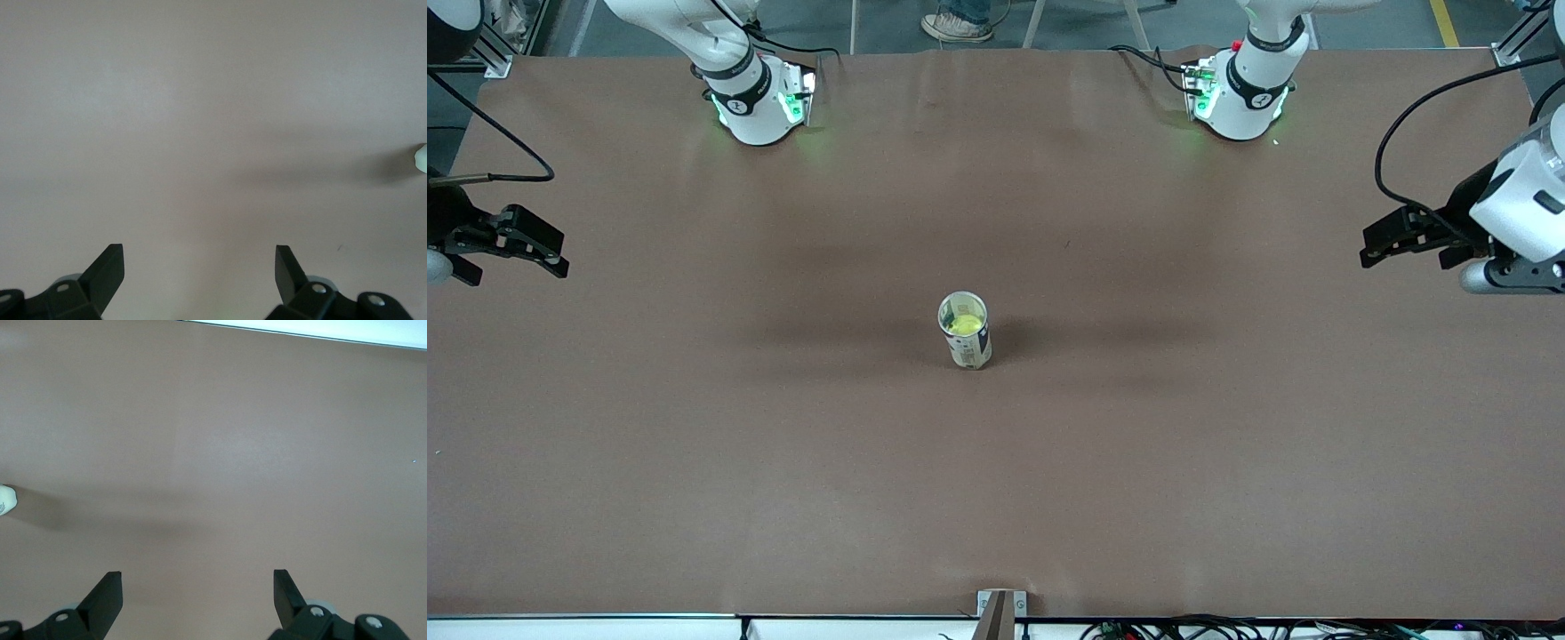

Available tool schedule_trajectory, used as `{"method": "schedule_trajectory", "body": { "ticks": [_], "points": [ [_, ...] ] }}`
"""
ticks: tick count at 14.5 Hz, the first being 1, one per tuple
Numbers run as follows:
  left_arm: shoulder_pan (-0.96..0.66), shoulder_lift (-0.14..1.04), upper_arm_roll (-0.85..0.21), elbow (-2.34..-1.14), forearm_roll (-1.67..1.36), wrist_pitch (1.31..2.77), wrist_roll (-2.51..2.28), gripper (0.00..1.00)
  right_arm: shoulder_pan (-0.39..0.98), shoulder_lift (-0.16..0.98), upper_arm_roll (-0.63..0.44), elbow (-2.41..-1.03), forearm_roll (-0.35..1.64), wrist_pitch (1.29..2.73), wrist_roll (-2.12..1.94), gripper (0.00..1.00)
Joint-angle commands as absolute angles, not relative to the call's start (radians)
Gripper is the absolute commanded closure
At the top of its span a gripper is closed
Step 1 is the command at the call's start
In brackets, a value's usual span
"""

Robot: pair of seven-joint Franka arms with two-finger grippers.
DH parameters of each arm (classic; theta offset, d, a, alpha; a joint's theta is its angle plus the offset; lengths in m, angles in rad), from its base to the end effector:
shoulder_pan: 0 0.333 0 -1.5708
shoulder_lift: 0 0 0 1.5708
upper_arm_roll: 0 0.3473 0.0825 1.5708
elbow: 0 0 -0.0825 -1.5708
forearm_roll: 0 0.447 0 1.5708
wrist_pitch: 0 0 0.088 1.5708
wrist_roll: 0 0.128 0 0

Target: Insert tennis ball vertically with right arm

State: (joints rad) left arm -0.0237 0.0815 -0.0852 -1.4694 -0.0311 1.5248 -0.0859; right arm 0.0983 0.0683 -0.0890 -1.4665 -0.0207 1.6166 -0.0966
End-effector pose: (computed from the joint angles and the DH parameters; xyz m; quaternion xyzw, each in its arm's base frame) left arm 0.6363 -0.0714 0.6338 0.9997 -0.0119 -0.0147 0.0177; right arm 0.6478 0.0055 0.6522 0.9977 0.0532 0.0404 0.0151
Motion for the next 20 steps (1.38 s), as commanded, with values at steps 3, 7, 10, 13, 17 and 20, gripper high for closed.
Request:
{"method": "schedule_trajectory", "body": {
  "ticks": [3, 7, 10, 13, 17, 20],
  "points": [
    [-0.028, -0.089, -0.078, -1.604, -0.044, 1.523, -0.094, 0.00, 0.092, 0.060, -0.089, -1.482, -0.017, 1.625, -0.092, 0.00],
    [-0.026, -0.164, -0.078, -1.657, -0.044, 1.523, -0.095, 0.00, 0.094, 0.060, -0.089, -1.482, -0.017, 1.624, -0.092, 0.00],
    [-0.028, -0.167, -0.078, -1.657, -0.044, 1.523, -0.097, 0.00, 0.092, 0.060, -0.089, -1.482, -0.017, 1.623, -0.092, 0.00],
    [-0.028, -0.166, -0.078, -1.649, -0.044, 1.525, -0.097, 0.00, 0.092, 0.060, -0.089, -1.482, -0.017, 1.621, -0.092, 0.00],
    [-0.028, -0.167, -0.077, -1.649, -0.044, 1.508, -0.097, 0.00, 0.092, 0.058, -0.089, -1.482, -0.017, 1.621, -0.092, 0.00],
    [-0.028, -0.170, -0.078, -1.648, -0.038, 1.500, -0.097, 0.00, 0.092, 0.058, -0.089, -1.482, -0.017, 1.621, -0.092, 0.00]
  ]
}}
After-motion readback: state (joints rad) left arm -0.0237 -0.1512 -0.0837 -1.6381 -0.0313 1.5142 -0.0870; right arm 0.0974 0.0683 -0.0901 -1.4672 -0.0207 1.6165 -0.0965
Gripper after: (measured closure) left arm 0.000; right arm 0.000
